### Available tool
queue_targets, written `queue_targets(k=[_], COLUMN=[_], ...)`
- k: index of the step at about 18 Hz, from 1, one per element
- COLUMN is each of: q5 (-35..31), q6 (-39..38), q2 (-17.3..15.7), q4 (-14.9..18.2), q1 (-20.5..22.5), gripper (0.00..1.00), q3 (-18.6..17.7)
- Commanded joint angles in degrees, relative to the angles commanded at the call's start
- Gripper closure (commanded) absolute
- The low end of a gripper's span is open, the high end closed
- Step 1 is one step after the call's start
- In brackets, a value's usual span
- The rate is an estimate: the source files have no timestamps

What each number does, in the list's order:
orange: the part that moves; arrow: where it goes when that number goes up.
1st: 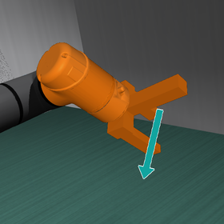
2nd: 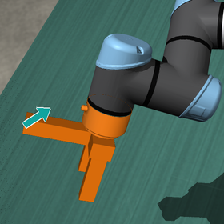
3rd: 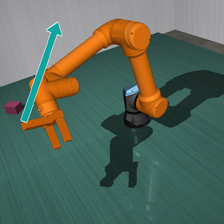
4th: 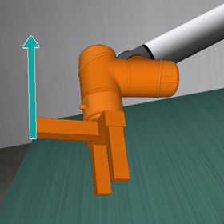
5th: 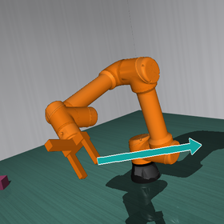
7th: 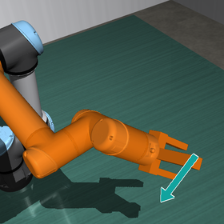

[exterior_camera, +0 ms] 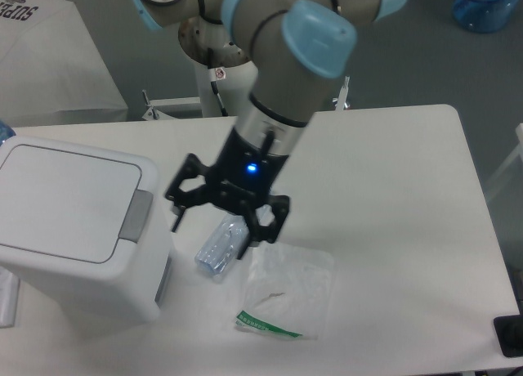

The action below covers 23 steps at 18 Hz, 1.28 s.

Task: Open the trash can
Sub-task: 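Move the gripper over the water bottle toward the white trash can lid, then press the gripper against the trash can lid edge to pop it open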

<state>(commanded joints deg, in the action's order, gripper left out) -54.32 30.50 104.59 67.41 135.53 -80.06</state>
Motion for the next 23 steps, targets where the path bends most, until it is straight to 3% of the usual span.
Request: queue_targets(k=[6, 23], q5=[-0.35, -0.79], q6=[-0.09, 0.18], q2=[0.09, -0.7], q4=[-2.81, -3.25], q1=[-0.09, -0.09], gripper=[0.0, 0.0], q3=[-2.2, -5.19])
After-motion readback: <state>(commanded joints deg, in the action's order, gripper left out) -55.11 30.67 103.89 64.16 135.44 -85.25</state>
